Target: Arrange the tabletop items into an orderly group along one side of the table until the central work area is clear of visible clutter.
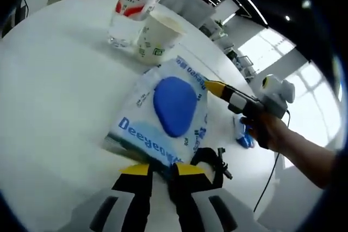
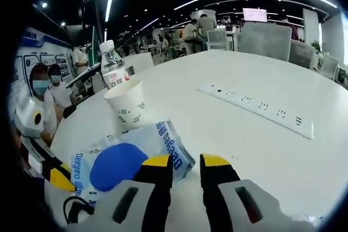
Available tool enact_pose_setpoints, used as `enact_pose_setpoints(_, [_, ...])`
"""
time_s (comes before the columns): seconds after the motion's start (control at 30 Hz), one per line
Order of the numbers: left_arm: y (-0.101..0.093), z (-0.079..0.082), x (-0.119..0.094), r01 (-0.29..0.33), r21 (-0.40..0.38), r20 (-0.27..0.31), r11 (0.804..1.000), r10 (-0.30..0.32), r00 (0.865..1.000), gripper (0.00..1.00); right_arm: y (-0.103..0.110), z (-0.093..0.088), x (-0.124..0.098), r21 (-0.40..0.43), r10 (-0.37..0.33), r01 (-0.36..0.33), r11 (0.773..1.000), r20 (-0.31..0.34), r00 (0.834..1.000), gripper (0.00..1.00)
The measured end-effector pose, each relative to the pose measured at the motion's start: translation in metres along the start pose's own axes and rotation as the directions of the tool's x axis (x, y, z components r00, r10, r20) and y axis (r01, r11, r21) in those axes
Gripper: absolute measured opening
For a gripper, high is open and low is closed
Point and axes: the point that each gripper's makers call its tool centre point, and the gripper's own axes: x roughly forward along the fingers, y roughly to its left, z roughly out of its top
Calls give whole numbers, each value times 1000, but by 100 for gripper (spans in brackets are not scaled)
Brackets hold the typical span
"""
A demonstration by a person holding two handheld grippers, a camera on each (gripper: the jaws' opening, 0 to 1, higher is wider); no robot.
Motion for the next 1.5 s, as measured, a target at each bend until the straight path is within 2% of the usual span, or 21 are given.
enact_pose_setpoints(0.23, [2, -1, 1, 0, -1, -7, 1000, 0, 1000, 7, 2, -1, 0, -1, 5, -5, 1000, -7, 1000, 5])
enact_pose_setpoints(0.33, [-1, -1, 1, 8, -3, -13, 1000, -8, 1000, 1, 4, -1, -3, -17, 14, -14, 1000, -9, 1000, 2])
enact_pose_setpoints(0.4, [-5, 2, 0, 16, 37, -14, 999, -15, 1000, 0, 3, -1, -4, -43, 11, -12, 999, -13, 1000, 1])
enact_pose_setpoints(0.47, [-9, 3, -2, 27, 11, -13, 1000, -27, 1000, 0, 4, -1, -8, -48, 8, -8, 999, -13, 1000, 0])
enact_pose_setpoints(0.63, [-12, 7, -6, 41, 20, -2, 999, -41, 999, 0, 2, 1, -13, -60, -4, 4, 998, -6, 1000, 0])
enact_pose_setpoints(0.97, [-20, 17, -16, 84, 35, 10, 996, -84, 996, 0, -2, 8, -39, -70, -53, 54, 996, 21, 998, 0])
enact_pose_setpoints(1.17, [-26, 24, -22, 94, 99, 1, 991, -94, 996, 0, -5, 11, -60, -57, -95, 98, 994, 45, 994, 0])
enact_pose_setpoints(1.5, [-38, 41, -24, 124, 183, -16, 975, -123, 992, 0, -16, 3, -104, 6, -189, 189, 982, 76, 979, 0])
